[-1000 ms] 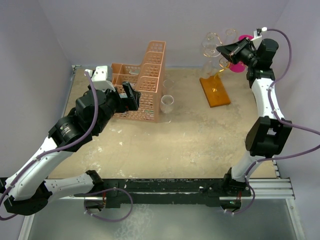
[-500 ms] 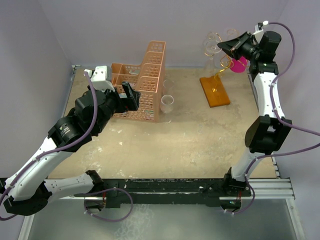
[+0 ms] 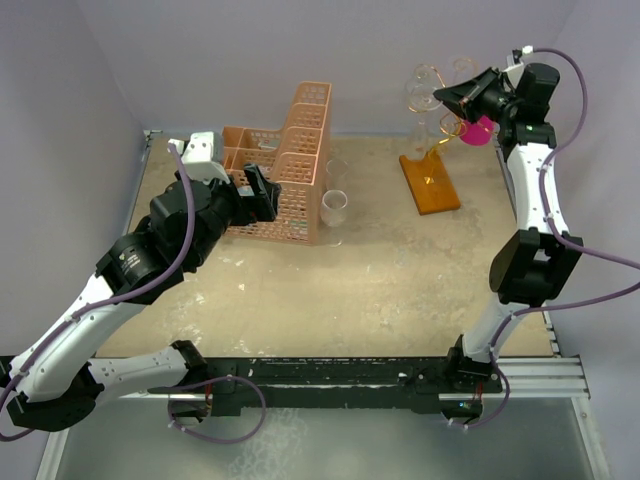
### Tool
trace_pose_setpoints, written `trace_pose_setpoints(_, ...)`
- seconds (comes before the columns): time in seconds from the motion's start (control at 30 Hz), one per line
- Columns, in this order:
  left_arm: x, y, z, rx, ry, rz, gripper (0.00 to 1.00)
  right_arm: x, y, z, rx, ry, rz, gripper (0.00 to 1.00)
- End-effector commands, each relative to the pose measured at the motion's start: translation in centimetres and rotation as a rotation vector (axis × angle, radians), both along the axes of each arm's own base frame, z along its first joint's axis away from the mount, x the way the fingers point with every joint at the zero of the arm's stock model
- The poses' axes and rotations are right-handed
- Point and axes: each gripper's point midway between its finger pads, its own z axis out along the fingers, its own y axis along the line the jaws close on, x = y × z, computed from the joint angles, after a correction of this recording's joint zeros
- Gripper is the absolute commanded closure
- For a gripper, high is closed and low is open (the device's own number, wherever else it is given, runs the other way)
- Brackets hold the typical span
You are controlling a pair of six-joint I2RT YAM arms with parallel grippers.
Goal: Take the wine glass off the wine glass rack
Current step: Pick up the wine glass from the wine rack.
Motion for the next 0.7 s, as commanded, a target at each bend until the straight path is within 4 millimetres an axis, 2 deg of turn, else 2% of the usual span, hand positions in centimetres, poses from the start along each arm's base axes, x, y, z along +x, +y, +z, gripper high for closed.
trace_pose_setpoints(0.0,0.0,0.1,1.2,-0.059,-0.033,0.006,0.01,-0.1,-0.1,3.9,-0.041,-0.12,-0.02,1.0)
trace_pose_setpoints(0.33,0.1,-0.3,1.3,-0.065,-0.034,-0.003,0.01,-0.3,2.3,4.5,-0.028,-0.125,0.03,1.0)
trace_pose_setpoints(0.67,0.2,-0.3,1.3,-0.062,-0.033,-0.001,0.01,0.2,2.7,4.9,0.003,-0.136,0.028,1.0)
